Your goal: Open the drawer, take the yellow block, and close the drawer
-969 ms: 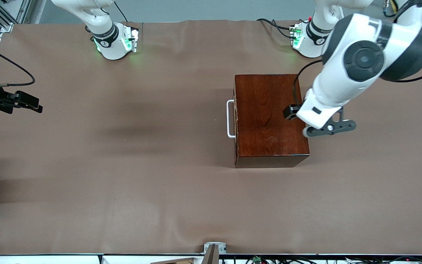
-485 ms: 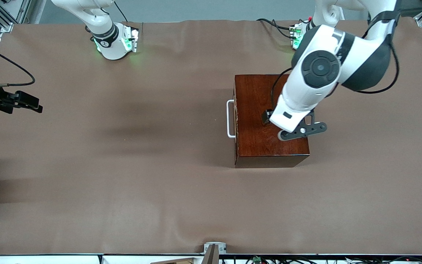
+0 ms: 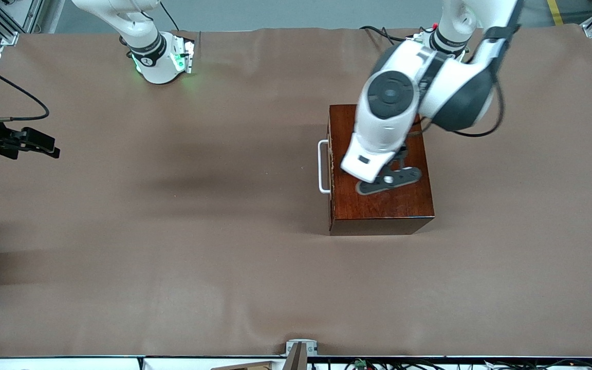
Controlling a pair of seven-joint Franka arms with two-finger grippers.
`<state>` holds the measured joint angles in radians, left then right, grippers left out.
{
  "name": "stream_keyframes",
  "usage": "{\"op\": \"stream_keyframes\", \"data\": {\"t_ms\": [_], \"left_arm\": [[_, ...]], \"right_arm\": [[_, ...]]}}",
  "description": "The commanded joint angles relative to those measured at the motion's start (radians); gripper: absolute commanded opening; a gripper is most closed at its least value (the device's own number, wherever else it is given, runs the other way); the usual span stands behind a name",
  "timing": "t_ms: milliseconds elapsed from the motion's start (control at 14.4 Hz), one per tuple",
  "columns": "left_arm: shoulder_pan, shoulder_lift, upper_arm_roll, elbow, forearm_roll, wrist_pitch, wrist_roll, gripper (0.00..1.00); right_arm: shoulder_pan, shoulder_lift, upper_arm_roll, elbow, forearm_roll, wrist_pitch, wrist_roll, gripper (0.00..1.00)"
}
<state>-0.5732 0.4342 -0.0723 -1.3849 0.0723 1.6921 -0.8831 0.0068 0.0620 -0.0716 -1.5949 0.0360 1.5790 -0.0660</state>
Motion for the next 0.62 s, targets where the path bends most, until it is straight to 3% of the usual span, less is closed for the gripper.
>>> {"op": "stream_keyframes", "data": {"t_ms": [0,554], "left_arm": [[-0.080,0.075,0.011,0.073,0.062,0.024,-0.074,1.00],[-0.240,0.193,0.011,0.083,0.135,0.146,-0.146,1.00]], "right_arm": [[-0.005,-0.013,0.009,-0.010,-0.010,-0.005,0.012,1.00],[-0.005,-0.013,0.009,-0.010,-0.010,-0.005,0.012,1.00]]}}
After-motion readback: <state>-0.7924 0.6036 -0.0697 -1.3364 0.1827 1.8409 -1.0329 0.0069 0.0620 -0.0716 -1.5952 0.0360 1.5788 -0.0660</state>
